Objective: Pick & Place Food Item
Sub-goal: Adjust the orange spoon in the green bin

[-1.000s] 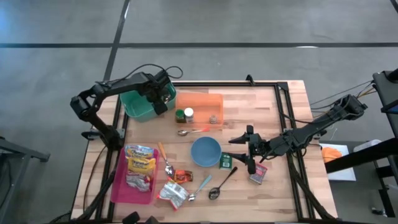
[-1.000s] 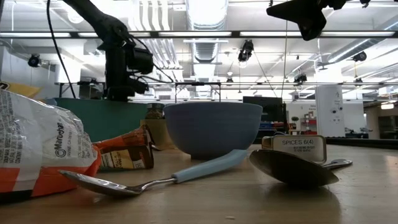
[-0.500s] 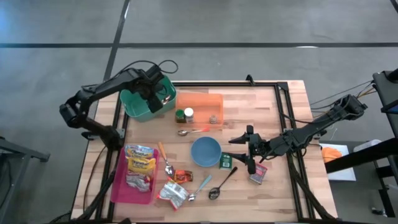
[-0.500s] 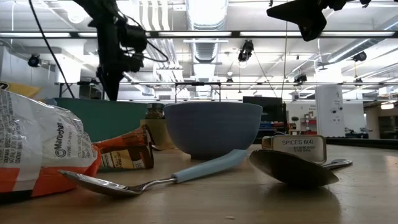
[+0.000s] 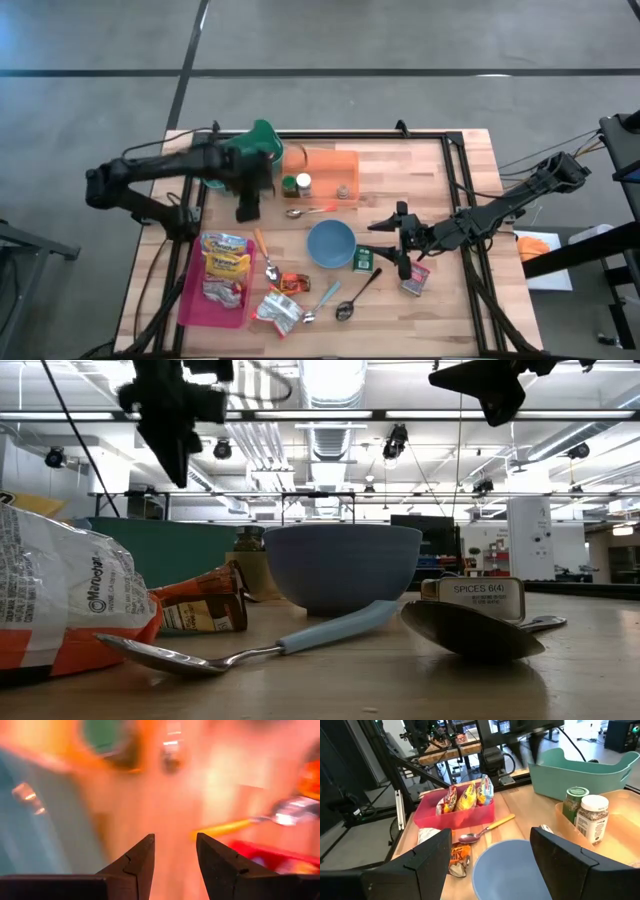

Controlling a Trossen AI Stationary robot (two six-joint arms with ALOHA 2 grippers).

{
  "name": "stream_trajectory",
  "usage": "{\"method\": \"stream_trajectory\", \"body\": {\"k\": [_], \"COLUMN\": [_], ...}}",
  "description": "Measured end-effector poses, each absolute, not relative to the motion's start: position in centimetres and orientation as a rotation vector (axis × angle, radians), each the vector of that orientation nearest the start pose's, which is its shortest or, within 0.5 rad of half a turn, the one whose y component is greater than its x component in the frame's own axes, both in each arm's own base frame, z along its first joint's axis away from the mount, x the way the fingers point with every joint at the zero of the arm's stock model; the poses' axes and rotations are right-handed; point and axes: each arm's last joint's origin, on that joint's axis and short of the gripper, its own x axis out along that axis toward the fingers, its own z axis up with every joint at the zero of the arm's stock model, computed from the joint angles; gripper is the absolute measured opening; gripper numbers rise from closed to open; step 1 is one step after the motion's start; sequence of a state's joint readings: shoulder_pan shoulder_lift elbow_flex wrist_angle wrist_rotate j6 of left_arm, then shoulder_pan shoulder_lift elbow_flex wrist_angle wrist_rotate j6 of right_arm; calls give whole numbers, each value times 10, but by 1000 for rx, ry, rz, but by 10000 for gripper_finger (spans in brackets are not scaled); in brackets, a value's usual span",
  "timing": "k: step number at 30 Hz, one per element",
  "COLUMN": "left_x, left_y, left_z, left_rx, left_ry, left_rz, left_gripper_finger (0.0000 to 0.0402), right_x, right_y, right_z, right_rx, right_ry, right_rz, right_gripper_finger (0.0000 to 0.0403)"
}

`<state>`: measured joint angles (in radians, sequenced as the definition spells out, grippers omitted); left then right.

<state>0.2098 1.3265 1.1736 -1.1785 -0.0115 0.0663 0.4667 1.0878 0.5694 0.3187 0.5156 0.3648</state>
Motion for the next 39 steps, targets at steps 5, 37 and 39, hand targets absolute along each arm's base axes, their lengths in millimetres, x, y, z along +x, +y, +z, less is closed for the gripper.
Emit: {"method": "stream_trajectory", "body": {"k": [5, 37, 39], "left_x": [240, 262, 266], "left_y": [-17, -127, -130], "left_z": [289, 177, 171], "left_rx": [-106, -31, 6], "left_ry": [1230, 1109, 1122], "left_rz": [62, -32, -35], "left_gripper_finger": [148, 148, 148], "right_x": [213, 214, 215], "right_y": [91, 92, 92], "right_z": [250, 250, 248], "right_rx": [291, 300, 297], "right_ry": [164, 153, 158], "right_rz": [-82, -83, -84], "right_gripper_finger": [265, 265, 265]}}
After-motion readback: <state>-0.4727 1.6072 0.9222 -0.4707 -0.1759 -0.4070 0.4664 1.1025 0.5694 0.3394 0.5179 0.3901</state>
